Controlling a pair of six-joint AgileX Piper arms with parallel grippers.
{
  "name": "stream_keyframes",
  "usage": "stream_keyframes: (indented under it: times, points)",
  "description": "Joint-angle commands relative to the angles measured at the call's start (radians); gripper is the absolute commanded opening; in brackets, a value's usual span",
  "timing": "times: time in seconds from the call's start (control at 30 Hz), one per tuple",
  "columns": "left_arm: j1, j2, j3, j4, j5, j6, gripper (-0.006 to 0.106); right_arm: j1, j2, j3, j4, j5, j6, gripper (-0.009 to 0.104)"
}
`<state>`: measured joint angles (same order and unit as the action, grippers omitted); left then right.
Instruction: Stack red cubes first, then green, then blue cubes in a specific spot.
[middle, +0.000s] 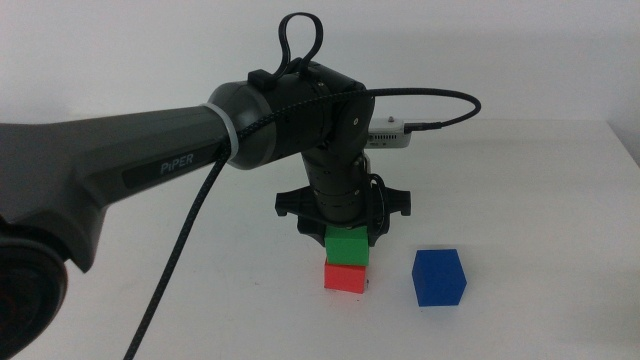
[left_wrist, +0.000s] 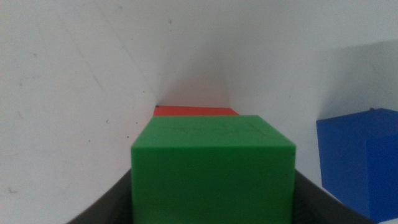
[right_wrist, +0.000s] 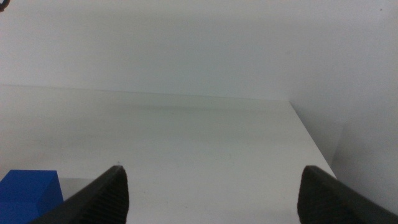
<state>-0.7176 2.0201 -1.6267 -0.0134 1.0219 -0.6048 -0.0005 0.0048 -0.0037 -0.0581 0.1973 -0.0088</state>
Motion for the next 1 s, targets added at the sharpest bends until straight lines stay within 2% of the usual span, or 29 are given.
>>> stream_keyframes:
  times: [0.0, 0.07, 0.1, 0.23, 0.37, 0.53, 0.67, 0.7, 0.8, 0.97]
  points:
    - [-0.001, 0.017, -0.002, -0.012, 0.0, 0.006, 0.018, -0.008, -0.005, 0.004, -0.005, -0.011, -0.006, 0.093]
    - [-0.001, 0.017, -0.002, -0.012, 0.0, 0.006, 0.029, -0.008, -0.005, 0.004, -0.005, -0.011, -0.006, 0.093]
    - [-0.001, 0.017, -0.002, -0.006, 0.002, 0.013, 0.041, -0.008, -0.005, 0.004, -0.005, -0.011, -0.006, 0.093]
    - [-0.001, 0.017, -0.002, -0.003, 0.012, 0.03, 0.071, -0.008, -0.005, 0.004, -0.005, -0.011, -0.006, 0.093]
    - [-0.001, 0.017, -0.002, 0.0, 0.017, 0.038, 0.094, -0.008, -0.005, 0.004, -0.005, -0.011, -0.006, 0.093]
    - [-0.001, -0.048, -0.039, -0.039, 0.114, 0.152, 0.094, -0.008, -0.005, 0.004, -0.005, -0.011, -0.006, 0.093]
    - [-0.001, -0.193, -0.067, -0.055, 0.172, 0.283, 0.094, -0.008, -0.005, 0.004, -0.005, -0.011, -0.006, 0.093]
    - [-0.001, -0.302, -0.071, -0.045, 0.199, 0.415, 0.094, -0.008, -0.005, 0.004, -0.005, -0.011, -0.006, 0.093]
    - [0.001, -0.477, -0.06, -0.024, 0.199, 0.587, 0.094, -0.008, -0.005, 0.004, -0.005, -0.011, -0.006, 0.093]
    - [0.001, -0.78, 0.022, -0.056, 0.199, 0.605, 0.094, -0.008, -0.005, 0.004, -0.005, -0.011, -0.006, 0.093]
